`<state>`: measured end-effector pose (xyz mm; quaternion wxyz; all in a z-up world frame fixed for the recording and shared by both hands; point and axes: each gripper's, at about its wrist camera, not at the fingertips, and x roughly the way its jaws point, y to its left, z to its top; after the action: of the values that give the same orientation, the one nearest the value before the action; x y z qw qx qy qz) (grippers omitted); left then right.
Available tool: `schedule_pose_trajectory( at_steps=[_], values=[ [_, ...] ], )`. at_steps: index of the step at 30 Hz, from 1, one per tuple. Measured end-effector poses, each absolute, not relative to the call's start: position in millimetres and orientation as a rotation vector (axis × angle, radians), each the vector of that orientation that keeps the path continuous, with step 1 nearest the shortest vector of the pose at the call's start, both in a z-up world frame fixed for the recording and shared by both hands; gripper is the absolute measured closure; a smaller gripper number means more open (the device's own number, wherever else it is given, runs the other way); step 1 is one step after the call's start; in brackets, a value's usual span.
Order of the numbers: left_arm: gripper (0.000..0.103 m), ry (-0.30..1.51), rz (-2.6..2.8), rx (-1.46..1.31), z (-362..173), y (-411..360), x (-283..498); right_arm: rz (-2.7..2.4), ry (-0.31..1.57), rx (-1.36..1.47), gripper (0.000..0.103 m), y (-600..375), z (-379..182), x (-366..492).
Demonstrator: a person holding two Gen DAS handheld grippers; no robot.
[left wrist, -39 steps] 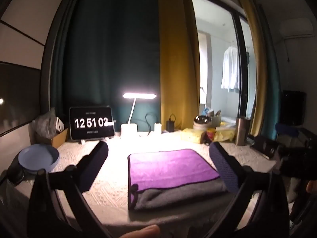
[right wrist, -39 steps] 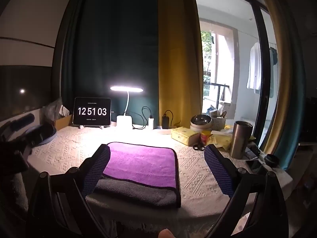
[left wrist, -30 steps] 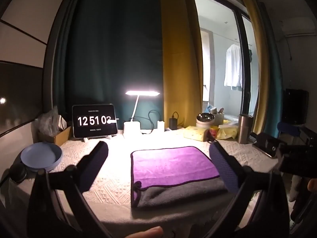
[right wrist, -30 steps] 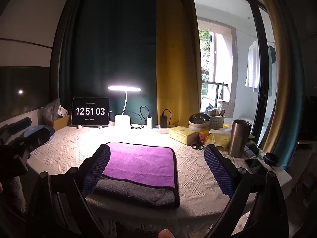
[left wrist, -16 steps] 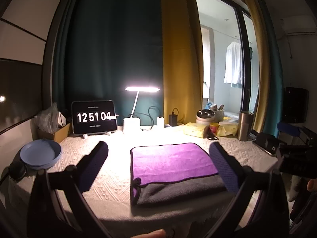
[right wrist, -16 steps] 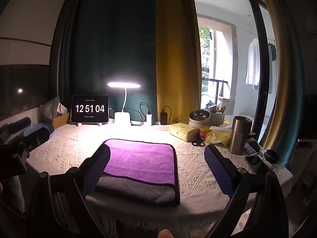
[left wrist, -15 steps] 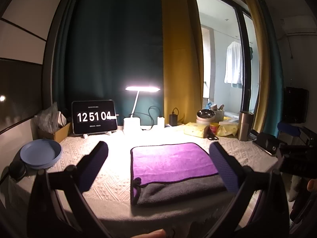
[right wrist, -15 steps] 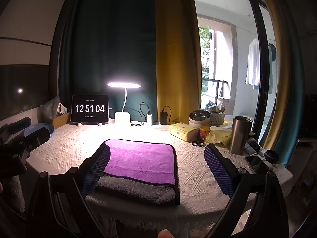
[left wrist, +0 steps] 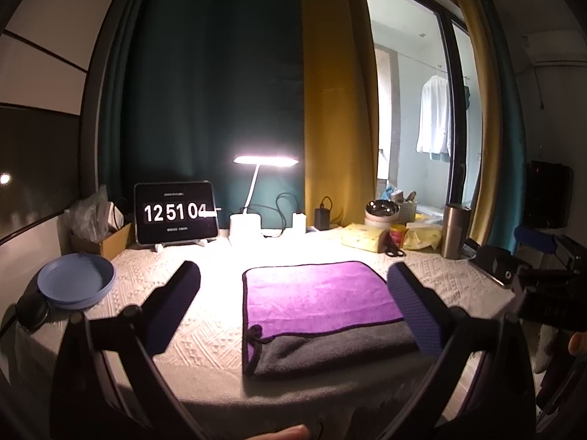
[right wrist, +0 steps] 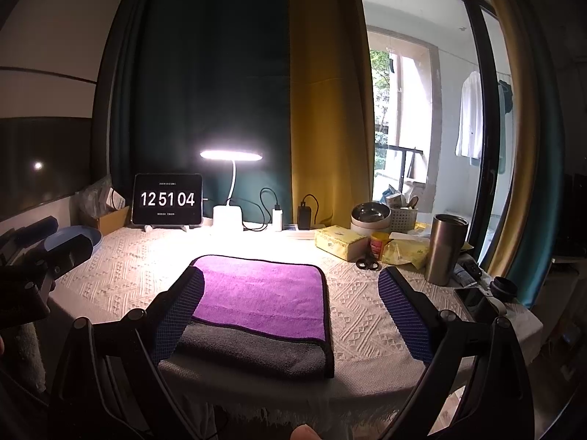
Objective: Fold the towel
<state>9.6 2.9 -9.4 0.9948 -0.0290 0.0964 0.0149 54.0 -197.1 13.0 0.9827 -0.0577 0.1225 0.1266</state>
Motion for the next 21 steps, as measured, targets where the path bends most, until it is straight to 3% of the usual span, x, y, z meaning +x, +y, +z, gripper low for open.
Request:
schedule_pose_trajectory(
  at_steps=[21],
  values=[
    [0.001,0.19,0.045,-0.058,-9.1,5.2,8.0,0.252,0.248,-0.117,0.005,-198.0,12.3,54.3]
  ],
)
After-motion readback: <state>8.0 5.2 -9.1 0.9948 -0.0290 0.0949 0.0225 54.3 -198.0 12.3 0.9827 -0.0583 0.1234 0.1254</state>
